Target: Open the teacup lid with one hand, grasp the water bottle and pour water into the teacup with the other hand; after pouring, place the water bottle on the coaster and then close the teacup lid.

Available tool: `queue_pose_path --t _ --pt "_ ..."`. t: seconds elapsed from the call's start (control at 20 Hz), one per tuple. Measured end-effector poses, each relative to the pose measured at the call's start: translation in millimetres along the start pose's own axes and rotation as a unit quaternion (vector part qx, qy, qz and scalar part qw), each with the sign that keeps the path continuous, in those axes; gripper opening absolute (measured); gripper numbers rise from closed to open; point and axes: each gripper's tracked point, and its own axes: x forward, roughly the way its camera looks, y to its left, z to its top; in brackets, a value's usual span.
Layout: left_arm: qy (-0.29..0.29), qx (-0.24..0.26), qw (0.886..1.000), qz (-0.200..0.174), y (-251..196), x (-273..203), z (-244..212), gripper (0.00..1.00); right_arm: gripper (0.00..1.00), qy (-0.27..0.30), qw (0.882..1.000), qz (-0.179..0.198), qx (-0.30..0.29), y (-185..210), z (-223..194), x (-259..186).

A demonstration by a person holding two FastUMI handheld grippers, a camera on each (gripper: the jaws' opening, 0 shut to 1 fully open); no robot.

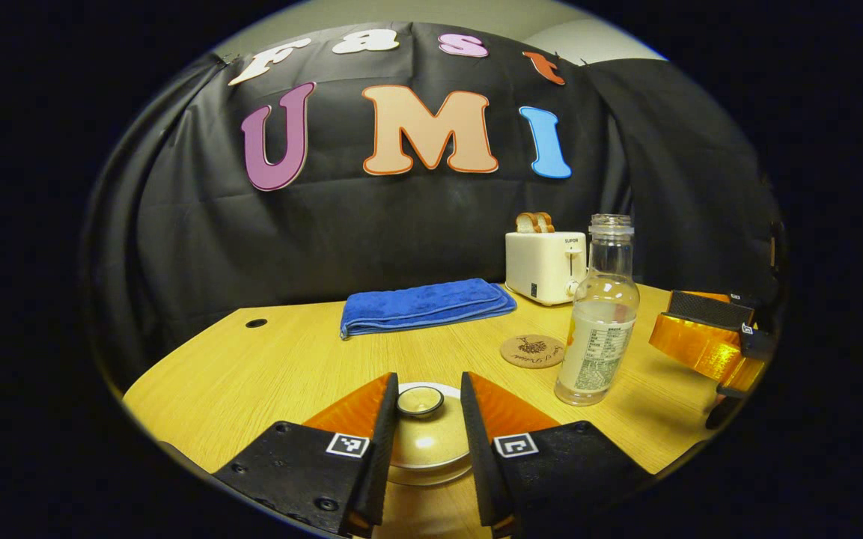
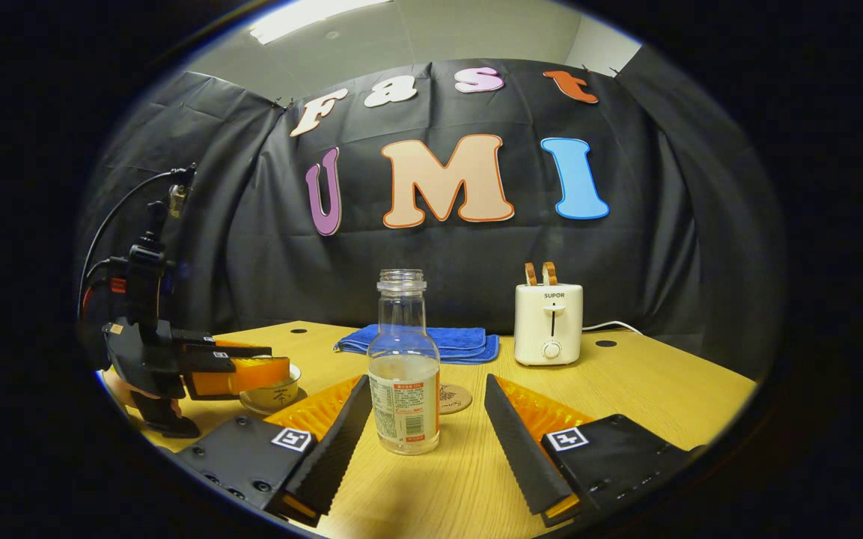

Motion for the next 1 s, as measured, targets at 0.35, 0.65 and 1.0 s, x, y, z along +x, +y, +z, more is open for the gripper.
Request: queue_pose_path --t 0.35,0.65,1.0 --pt "-0.007 -0.005 1.000 0.006 3 0 2 0.28 0.96 0.000 1.000 0.001 0.000 0 1 0" --pt "-0.052 -0.026 0.998 0.025 12 -10 15 0.27 0.98 0.000 1.000 0.001 0.000 0 1 0" --pt "-0.081 -0.026 0.996 0.041 19 -17 20 0.26 0.98 0.000 1.000 0.005 0.000 2 0 -1"
